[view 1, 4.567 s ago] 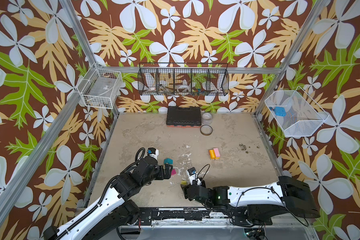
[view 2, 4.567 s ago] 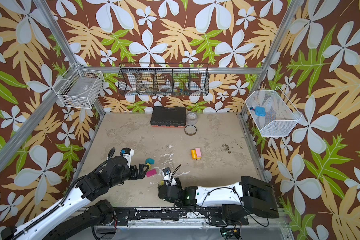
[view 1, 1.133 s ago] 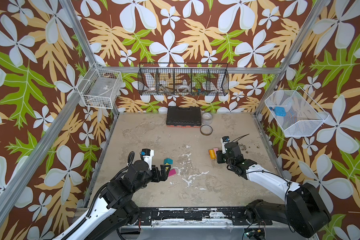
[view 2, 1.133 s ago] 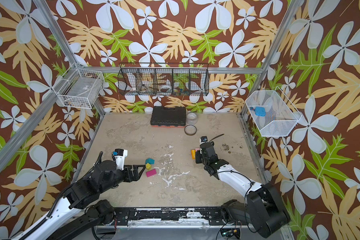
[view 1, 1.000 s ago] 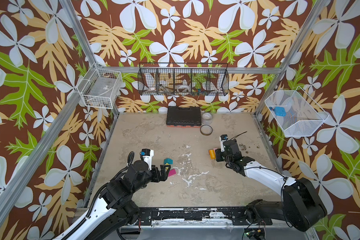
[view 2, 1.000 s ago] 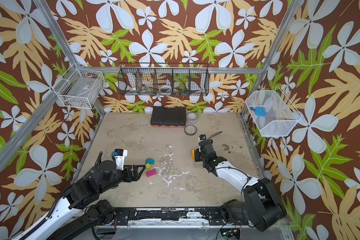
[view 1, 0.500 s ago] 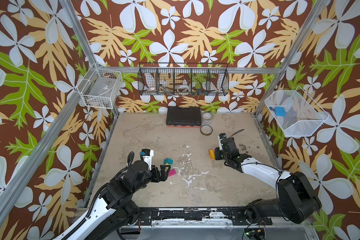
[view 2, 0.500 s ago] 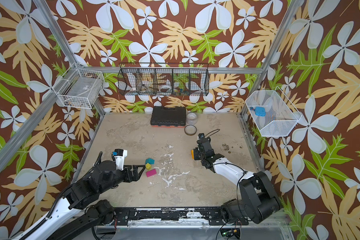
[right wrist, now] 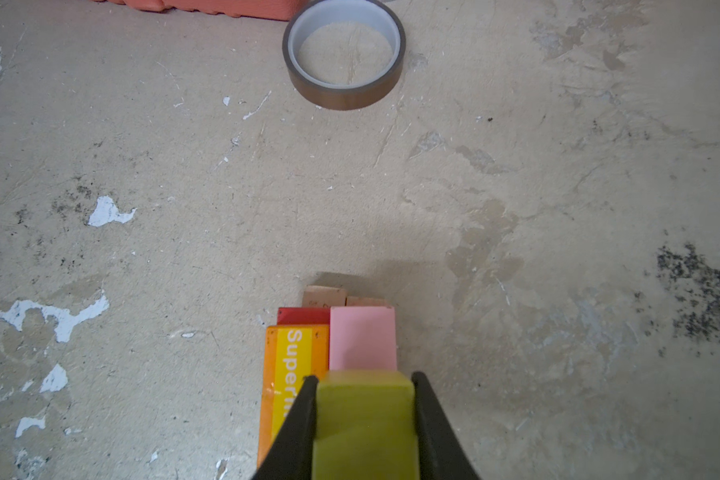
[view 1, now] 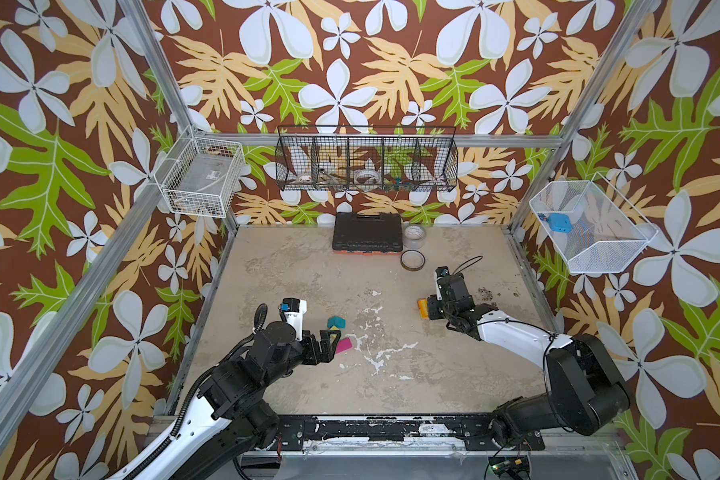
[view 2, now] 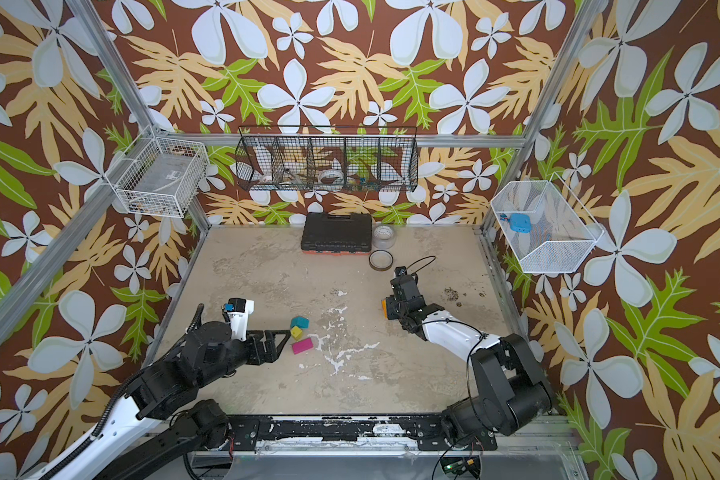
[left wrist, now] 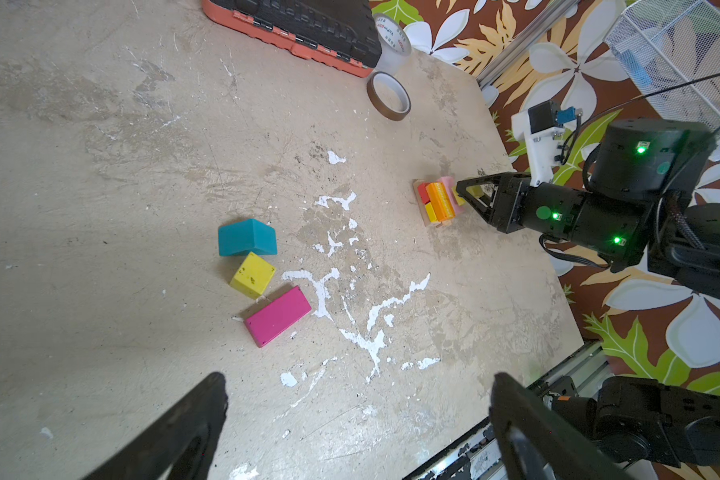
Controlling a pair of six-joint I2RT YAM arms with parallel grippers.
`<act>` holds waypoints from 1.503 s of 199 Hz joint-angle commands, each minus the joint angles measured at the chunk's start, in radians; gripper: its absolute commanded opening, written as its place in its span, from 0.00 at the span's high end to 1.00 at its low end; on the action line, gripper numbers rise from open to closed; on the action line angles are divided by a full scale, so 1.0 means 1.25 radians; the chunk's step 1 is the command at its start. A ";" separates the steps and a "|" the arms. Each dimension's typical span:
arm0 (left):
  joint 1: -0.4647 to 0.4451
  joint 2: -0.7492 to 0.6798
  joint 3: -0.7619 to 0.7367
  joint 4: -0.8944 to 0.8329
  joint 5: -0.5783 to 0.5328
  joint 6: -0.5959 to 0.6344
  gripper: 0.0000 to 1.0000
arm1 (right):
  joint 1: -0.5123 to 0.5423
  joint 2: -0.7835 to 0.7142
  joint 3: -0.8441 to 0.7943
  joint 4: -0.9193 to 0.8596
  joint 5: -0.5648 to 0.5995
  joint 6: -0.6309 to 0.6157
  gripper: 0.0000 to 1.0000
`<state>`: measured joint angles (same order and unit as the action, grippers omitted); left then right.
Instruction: Build the wood block tower
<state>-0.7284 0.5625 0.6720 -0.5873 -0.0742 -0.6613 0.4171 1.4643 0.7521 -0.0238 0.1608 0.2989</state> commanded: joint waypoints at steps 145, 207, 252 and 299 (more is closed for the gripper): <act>0.000 -0.005 -0.004 0.011 -0.005 -0.006 0.00 | 0.000 0.025 0.022 -0.012 0.004 -0.002 0.78; 0.000 -0.008 -0.004 0.011 -0.002 -0.006 0.00 | 0.000 0.027 0.021 -0.013 0.009 0.001 0.70; 0.001 -0.008 -0.006 0.011 -0.004 -0.008 0.00 | 0.000 0.024 0.019 -0.013 0.004 0.003 0.57; 0.000 -0.009 -0.006 0.011 -0.005 -0.008 0.00 | 0.000 0.014 0.013 -0.008 -0.005 0.003 0.54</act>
<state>-0.7284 0.5518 0.6655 -0.5873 -0.0742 -0.6724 0.4175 1.4914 0.7715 -0.0380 0.1589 0.3000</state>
